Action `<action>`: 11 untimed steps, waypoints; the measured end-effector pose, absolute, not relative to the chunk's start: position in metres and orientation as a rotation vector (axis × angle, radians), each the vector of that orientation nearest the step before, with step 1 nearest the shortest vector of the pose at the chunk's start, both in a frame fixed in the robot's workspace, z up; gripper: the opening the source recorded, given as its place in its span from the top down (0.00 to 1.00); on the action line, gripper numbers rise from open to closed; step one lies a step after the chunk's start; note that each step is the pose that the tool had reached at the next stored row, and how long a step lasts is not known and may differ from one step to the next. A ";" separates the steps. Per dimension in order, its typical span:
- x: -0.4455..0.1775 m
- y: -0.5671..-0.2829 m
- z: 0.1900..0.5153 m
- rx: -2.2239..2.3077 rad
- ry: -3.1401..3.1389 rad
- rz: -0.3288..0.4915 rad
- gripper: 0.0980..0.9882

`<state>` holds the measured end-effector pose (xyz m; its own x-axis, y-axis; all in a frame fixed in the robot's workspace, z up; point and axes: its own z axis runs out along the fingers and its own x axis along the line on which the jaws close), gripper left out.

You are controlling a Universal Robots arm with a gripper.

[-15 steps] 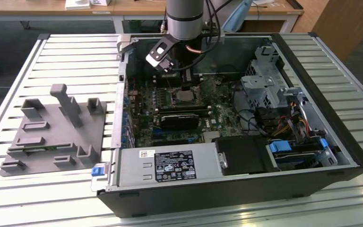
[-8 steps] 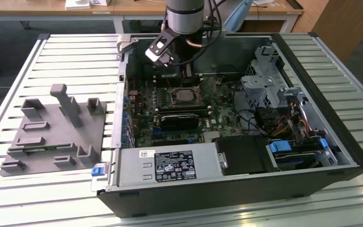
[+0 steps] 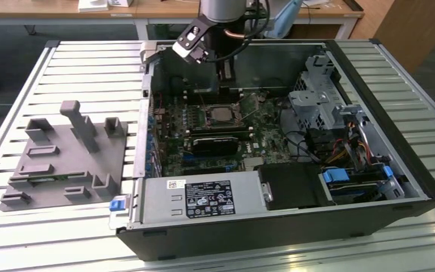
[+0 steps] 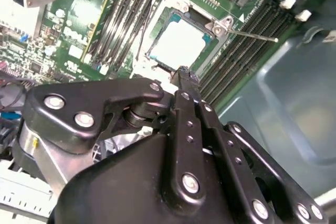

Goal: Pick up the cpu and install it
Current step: 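Close the cpu cover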

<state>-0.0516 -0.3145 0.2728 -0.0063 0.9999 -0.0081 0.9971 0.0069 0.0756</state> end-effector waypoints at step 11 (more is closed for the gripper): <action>-0.034 -0.325 0.271 2.180 2.182 0.071 0.99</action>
<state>-0.0336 -0.3251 0.2712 -0.0007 1.0000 -0.0074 0.9973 0.0012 0.0727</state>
